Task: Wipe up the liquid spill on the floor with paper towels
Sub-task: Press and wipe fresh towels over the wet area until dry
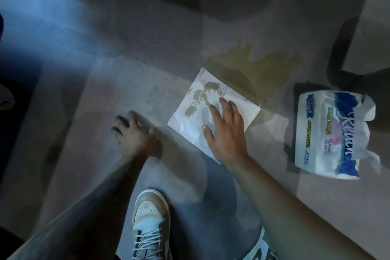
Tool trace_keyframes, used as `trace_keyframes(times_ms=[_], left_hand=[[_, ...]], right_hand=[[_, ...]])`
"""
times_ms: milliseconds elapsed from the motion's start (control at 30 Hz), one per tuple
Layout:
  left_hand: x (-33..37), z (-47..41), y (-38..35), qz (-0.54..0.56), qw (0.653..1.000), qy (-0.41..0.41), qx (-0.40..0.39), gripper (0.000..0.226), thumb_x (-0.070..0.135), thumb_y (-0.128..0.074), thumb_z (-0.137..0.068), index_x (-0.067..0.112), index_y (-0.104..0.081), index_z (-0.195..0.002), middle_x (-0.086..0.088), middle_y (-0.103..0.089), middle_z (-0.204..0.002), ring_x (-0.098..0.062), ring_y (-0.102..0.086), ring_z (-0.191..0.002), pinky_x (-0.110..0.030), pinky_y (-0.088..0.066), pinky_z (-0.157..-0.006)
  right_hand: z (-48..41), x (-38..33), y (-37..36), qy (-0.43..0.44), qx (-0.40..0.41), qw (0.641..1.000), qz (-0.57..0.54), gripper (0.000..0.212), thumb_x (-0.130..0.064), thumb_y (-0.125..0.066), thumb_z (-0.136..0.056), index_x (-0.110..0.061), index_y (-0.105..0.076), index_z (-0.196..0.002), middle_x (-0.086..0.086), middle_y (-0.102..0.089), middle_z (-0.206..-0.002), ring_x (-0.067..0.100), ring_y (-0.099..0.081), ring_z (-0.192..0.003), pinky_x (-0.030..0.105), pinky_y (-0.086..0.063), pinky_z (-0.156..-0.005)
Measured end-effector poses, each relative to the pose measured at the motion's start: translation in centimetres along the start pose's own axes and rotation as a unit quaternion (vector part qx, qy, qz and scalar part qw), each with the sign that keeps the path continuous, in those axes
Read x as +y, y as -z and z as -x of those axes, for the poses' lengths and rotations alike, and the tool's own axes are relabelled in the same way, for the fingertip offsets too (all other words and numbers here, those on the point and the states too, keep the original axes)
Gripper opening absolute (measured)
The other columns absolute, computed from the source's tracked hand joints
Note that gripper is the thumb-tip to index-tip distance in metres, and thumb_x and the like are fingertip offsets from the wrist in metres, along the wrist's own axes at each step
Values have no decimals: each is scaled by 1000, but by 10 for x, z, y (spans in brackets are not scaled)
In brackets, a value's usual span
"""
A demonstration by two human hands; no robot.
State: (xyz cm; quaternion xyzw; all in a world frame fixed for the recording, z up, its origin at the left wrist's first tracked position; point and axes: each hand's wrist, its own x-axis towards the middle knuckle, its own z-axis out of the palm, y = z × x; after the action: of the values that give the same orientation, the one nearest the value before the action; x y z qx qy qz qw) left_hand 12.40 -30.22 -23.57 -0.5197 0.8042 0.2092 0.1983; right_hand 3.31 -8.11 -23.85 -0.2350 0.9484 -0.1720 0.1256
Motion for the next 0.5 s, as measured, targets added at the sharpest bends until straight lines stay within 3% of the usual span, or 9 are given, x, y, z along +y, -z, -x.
trace_keyframes(times_ms=[133, 267, 400, 500], left_hand=[[7, -5, 5, -25, 996, 20, -82, 103, 46, -68, -85, 25, 4, -155, -15, 20, -163, -46, 13, -148, -65, -16, -115], [5, -9, 1, -20, 994, 28, -104, 109, 50, -69, -84, 23, 10, -154, -22, 19, -161, -46, 15, -148, -66, -10, -116], [9, -10, 0, -64, 994, 12, -84, 118, 52, -77, -77, 21, 7, -154, -20, 21, -161, -50, 12, -147, -65, -21, -112], [13, -10, -3, -66, 995, 19, -69, 119, 49, -82, -72, 21, 0, -154, -20, 16, -163, -49, 9, -148, -63, -18, -113]], right_hand=[[-19, -2, -18, -1, -32, 999, 43, 66, -51, -47, -98, -20, -31, -154, 10, -17, -165, 33, -12, -152, 48, -18, -122], [-19, 4, -33, -3, -55, 994, 89, 74, -59, -37, -99, -17, -20, -158, 11, -8, -167, 32, -1, -154, 51, -10, -123], [-18, 8, -38, 9, -49, 992, 116, 77, -62, -31, -100, -17, -12, -159, 10, -2, -167, 31, 4, -154, 51, -6, -123], [-18, 9, -41, 6, -46, 991, 128, 77, -62, -30, -100, -16, -11, -159, 11, -1, -167, 32, 5, -154, 52, -6, -123]])
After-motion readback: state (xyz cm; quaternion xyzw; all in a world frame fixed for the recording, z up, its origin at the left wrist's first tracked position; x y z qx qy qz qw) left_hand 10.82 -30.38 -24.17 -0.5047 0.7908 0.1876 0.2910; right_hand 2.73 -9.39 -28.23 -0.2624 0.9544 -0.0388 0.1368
